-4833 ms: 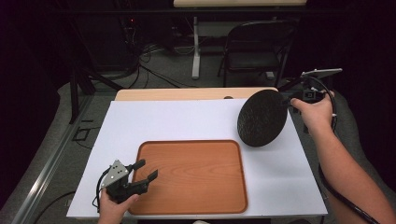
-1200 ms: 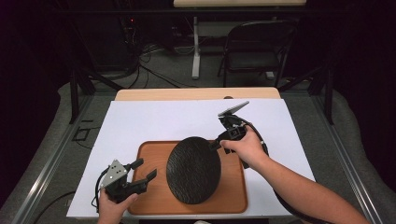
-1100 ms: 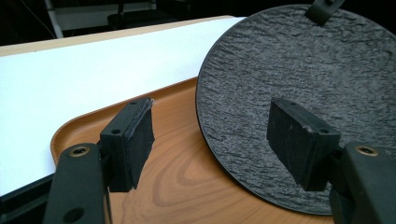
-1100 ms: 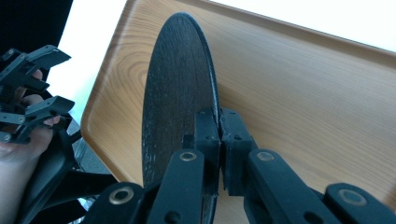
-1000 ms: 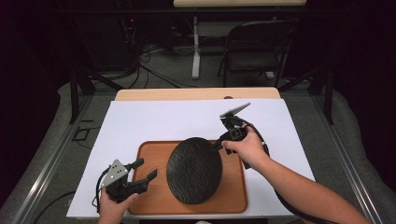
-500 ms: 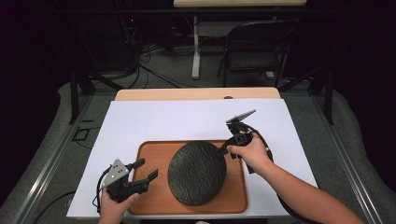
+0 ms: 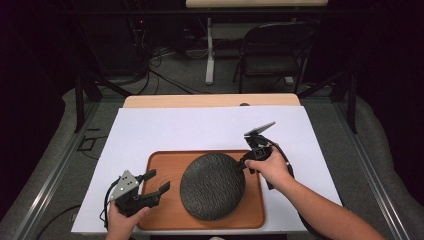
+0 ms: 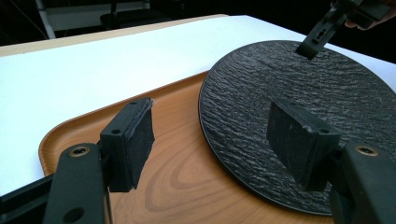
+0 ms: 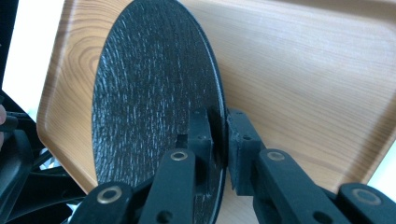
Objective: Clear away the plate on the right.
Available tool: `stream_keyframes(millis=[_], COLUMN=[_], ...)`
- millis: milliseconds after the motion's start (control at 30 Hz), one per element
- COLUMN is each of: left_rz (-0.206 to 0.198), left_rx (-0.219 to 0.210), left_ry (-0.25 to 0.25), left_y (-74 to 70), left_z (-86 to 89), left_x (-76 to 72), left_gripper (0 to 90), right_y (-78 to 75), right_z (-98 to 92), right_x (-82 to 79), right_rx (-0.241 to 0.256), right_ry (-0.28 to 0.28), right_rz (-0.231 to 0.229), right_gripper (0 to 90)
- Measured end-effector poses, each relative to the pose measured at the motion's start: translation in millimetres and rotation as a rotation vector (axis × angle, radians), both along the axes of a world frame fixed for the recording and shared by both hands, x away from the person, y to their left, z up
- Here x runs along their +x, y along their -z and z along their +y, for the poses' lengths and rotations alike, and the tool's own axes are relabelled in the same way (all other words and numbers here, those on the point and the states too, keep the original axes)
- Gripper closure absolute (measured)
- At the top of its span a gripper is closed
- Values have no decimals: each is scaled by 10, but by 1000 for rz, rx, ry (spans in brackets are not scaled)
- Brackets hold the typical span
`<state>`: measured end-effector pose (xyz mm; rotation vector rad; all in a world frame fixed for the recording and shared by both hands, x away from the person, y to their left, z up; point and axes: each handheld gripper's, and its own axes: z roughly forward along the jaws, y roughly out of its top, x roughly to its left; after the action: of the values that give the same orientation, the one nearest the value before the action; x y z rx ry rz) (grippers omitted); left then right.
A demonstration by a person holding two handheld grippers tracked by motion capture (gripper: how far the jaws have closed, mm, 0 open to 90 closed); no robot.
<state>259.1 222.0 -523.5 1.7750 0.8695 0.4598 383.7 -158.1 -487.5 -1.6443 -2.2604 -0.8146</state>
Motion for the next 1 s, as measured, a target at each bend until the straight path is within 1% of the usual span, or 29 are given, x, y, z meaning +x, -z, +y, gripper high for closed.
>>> stream_keyframes(millis=[33, 67, 100, 133, 167, 200, 233, 267, 300, 333, 400, 433, 500, 533, 567, 633, 667, 700, 767, 800, 833, 867, 900, 933, 967, 1000], left_rz=[-1, -5, -5, -6, -6, -6, -5, -5, -3, -3, -3, -3, -3, -3, -3, -1, -2, -2, -2, -2, -4, -3, -3, -3, -4, -4], left_rx=[1, 5, 5, 6, 7, 7, 6, 8, 6, 6, 7, 7, 9, 9, 10, 11, 12, 11, 11, 10, 12, 11, 11, 11, 11, 11], left_ry=[-1, 1, 1, 1, 1, 2, 1, 0, -1, -1, -1, -1, -1, -1, -1, -1, 0, 0, 0, 0, 2, 1, 1, 1, 1, 1], left_y=[0, -1, -1, -1, -1, 0, 0, 0, 1, 2, 2, 2, 2, 2, 3, 4, 3, 3, 3, 2, 1, 1, 1, 1, 1, 1], left_z=[-1, 0, 0, 0, 0, 1, 0, 0, -2, -3, -3, -3, -2, -2, -3, -4, -4, -4, -3, -2, 0, 0, 1, 1, 1, 2], left_x=[-3, -5, -5, -6, -7, -6, -5, -5, -5, -5, -4, -4, -4, -4, -3, -2, -3, -4, -5, -6, -5, -5, -6, -6, -6, -7], left_gripper=[321, 321, 321, 321, 321, 321, 321, 321, 321, 321, 321, 321, 321, 321, 321, 321, 321, 321, 321, 321, 321, 321, 321, 321, 320, 320], right_y=[27, 54, 85, 104, 104, 159, 159, 177, 228, 251, 281, 292, 371, 371, 410, 427, 438, 432, 434, 436, 435, 435, 409, 409, 383, 383], right_z=[-16, -34, -41, -48, -48, -72, -72, -79, -102, -101, -111, -120, -133, -133, -137, -137, -139, -148, -148, -144, -147, -147, -152, -152, -169, -169], right_x=[4, 6, 6, 8, 8, 16, 16, 16, 24, 21, 24, 26, 17, 17, 8, 5, 1, 2, 0, -3, -6, -6, -15, -15, -15, -15], right_rx=[0, -9, -3, -5, -5, 0, 0, 2, 0, 8, 10, 3, 8, 8, -4, -12, 5, 1, 3, 6, 10, 10, 10, 10, 27, 27], right_ry=[0, 1, 7, 12, 12, 13, 13, 19, 16, 30, 28, 29, 36, 36, 32, 33, 46, 36, 36, 41, 33, 33, 31, 31, 29, 29], right_rz=[2, 21, 17, 27, 27, 25, 25, 36, 44, 44, 41, 60, 52, 52, 63, 71, 64, 64, 62, 58, 45, 45, 39, 39, 18, 18], right_gripper=[808, 801, 798, 794, 794, 789, 789, 786, 779, 775, 772, 768, 753, 753, 740, 739, 741, 740, 738, 731, 711, 711, 671, 671, 617, 617])
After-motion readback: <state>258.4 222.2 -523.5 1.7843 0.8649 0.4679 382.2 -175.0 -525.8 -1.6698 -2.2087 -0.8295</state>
